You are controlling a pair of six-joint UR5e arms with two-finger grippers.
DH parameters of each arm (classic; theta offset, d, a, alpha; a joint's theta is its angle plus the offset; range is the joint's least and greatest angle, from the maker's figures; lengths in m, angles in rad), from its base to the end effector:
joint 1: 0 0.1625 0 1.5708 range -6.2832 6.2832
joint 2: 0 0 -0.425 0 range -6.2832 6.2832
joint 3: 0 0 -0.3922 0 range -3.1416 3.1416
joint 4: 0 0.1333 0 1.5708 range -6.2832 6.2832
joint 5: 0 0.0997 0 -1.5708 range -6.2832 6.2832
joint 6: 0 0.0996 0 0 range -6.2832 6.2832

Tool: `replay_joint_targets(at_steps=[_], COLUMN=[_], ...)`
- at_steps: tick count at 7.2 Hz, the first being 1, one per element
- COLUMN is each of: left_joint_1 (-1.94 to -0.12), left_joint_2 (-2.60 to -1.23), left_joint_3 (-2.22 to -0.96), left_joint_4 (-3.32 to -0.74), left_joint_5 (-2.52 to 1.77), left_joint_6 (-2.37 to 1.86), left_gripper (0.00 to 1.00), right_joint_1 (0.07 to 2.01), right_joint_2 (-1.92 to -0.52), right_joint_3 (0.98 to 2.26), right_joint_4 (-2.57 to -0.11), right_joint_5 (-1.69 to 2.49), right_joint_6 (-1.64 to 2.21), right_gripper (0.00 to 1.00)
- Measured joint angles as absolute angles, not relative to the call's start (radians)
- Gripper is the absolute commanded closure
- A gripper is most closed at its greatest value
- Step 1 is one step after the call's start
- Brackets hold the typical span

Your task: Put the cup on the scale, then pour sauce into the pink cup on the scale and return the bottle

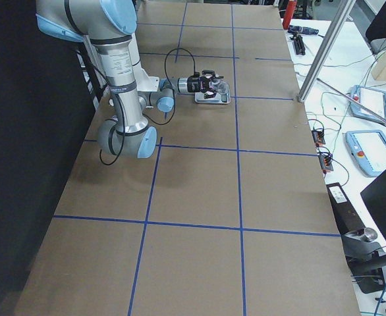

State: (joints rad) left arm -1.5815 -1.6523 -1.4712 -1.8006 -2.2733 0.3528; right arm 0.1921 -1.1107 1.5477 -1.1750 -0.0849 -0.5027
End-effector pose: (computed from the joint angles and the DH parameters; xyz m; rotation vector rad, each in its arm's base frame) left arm -0.0747 -0.5394 0.6466 0.3283 0.6561 0.4011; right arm -0.5494 -0.3437 0.2979 1.2340 1.1426 -0.7503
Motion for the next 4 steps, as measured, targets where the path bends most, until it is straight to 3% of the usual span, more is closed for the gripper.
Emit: replay_joint_targets(at_steps=[4], left_joint_1=[-1.582], left_joint_2=[-1.653], left_joint_3=[-1.471], left_joint_4=[-1.799], left_joint_5=[-2.273], left_joint_6=[0.353], left_gripper=[0.0], right_joint_1=[0.192], right_joint_2=[-1.109], right_joint_3=[1.564], right_joint_4=[-1.159], right_joint_5=[-0.125], right_joint_6=[-0.588], right_gripper=[1.0])
